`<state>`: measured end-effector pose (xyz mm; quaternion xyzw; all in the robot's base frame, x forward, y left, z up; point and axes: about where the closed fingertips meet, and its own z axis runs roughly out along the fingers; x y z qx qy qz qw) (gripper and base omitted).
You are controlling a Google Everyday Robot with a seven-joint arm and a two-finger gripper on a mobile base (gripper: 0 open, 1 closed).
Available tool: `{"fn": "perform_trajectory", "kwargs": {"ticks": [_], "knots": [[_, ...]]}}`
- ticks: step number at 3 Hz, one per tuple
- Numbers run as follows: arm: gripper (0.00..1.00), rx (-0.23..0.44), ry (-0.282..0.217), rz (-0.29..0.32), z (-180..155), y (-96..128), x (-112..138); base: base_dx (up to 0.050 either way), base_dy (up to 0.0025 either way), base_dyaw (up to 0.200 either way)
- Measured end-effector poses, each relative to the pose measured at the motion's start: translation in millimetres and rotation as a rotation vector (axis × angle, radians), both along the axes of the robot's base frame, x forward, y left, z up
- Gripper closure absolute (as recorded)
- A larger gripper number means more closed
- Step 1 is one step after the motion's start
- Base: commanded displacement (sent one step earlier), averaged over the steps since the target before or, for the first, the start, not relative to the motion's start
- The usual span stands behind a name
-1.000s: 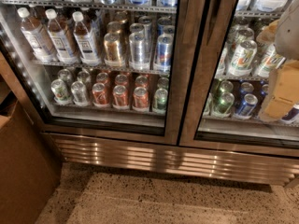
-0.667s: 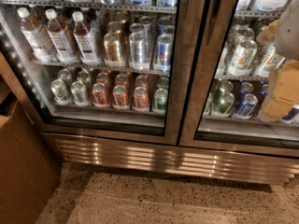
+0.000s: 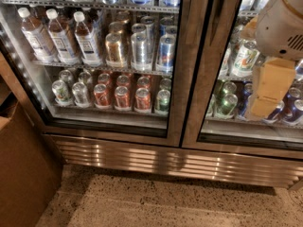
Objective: Open left fridge door
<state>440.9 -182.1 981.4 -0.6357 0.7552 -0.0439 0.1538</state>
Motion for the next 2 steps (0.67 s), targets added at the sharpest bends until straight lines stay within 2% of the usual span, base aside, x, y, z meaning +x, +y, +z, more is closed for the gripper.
{"fn": "perform_trajectory", "kwargs": {"ticks": [1,2], "knots": [[0.00,-0.020,-0.001,0.048,-0.1,21.8,-0.1,0.000,0.00000,0.000],[0.00,-0.020,-0.001,0.048,-0.2,21.8,-0.1,0.000,0.00000,0.000]]}}
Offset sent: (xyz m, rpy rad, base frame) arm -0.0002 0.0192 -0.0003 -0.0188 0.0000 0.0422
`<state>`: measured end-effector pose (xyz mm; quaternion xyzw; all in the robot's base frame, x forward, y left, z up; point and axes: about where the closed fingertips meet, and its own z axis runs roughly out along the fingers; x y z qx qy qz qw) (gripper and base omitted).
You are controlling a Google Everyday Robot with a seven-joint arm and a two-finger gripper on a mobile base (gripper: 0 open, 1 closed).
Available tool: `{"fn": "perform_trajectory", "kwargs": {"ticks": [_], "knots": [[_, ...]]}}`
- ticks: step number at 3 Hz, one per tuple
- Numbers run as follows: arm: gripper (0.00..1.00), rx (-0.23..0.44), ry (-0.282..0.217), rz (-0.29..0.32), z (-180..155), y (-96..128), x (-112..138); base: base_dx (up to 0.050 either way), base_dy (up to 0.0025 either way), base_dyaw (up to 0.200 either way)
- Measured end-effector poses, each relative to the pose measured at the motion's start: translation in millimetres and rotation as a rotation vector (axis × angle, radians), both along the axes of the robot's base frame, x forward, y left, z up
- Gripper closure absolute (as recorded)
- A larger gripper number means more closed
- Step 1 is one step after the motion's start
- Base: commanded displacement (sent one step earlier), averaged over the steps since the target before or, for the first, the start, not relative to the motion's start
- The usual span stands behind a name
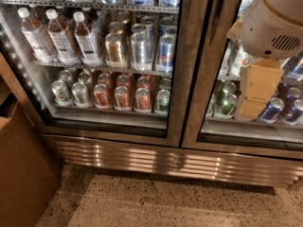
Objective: Open left fridge door
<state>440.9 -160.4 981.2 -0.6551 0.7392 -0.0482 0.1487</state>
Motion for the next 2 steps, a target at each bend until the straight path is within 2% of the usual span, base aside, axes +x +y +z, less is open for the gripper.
{"fn": "perform_trajectory", "kwargs": {"ticks": [2], "knots": [[0.00,0.012,0.094,-0.018,-38,-3,13,0.000,0.00000,0.000]]}}
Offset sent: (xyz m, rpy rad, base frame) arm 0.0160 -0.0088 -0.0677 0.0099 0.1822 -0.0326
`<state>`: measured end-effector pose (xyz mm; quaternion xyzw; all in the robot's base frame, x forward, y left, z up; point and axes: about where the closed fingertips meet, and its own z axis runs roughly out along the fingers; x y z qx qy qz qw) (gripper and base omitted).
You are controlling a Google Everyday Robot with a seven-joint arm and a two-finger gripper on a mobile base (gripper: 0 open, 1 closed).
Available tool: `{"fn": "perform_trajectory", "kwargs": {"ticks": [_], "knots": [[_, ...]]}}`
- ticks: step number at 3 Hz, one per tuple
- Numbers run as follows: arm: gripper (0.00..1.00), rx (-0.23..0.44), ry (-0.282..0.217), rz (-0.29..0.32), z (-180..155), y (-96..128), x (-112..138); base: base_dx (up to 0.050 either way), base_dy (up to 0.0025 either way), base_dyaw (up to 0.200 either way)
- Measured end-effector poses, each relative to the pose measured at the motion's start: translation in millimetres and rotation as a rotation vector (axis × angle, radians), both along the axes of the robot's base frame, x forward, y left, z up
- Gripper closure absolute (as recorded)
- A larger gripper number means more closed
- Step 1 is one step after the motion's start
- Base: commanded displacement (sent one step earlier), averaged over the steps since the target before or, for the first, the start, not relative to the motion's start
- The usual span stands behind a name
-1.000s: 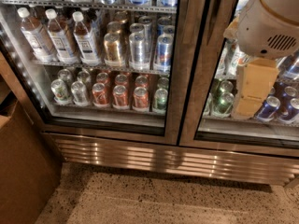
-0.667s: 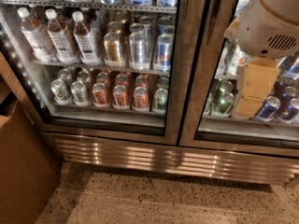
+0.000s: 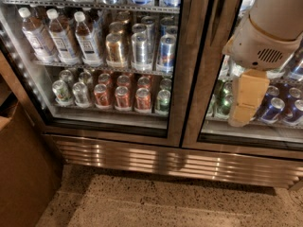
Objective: Open left fridge door
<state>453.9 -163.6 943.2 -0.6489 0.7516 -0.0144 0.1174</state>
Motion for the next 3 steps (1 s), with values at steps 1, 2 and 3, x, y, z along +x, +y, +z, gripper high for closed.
{"fn": "perform_trajectory", "kwargs": {"ticks": [1,2,3], "knots": [[0.00,-0.002,0.039,-0.004,-16.3,1.3,1.9,0.000,0.00000,0.000],[0.00,-0.002,0.039,-0.004,-16.3,1.3,2.0,0.000,0.00000,0.000],[0.00,0.065,0.041,0.032,-15.9,1.6,2.5,0.000,0.00000,0.000]]}}
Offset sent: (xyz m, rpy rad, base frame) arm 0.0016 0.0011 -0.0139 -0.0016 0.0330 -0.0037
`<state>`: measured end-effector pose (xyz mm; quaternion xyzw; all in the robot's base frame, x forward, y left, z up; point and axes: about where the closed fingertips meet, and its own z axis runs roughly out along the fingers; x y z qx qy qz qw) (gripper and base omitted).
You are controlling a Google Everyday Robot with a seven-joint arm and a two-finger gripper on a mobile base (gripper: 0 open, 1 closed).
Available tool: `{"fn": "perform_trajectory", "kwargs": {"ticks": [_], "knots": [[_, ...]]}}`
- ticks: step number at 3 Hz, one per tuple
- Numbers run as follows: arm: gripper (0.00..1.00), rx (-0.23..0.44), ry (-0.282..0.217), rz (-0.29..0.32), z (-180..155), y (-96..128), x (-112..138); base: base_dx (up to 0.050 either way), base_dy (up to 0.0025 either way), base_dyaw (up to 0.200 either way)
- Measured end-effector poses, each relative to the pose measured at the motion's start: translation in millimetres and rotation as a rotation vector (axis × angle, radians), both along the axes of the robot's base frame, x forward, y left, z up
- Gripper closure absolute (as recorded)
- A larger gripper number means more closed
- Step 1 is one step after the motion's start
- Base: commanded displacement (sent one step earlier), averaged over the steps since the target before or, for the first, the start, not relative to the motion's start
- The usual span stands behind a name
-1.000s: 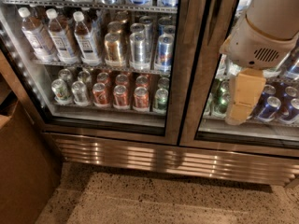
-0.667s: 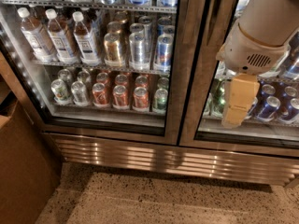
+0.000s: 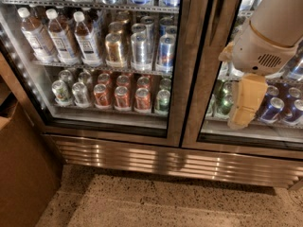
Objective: Open left fridge door
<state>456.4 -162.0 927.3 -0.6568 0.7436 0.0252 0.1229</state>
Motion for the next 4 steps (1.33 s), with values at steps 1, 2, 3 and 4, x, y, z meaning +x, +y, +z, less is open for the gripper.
{"fn": "perform_trajectory", "kwargs": {"ticks": [1,2,3,4], "knots": [[0.00,0.181,-0.006,0.039,-6,-24,14,0.000,0.00000,0.000],[0.00,0.400,0.023,0.184,-15,-30,15,0.000,0.00000,0.000],[0.00,0.575,0.007,0.278,-6,-16,22,0.000,0.00000,0.000],[0.00,0.576,0.007,0.278,-6,-16,22,0.000,0.00000,0.000]]}}
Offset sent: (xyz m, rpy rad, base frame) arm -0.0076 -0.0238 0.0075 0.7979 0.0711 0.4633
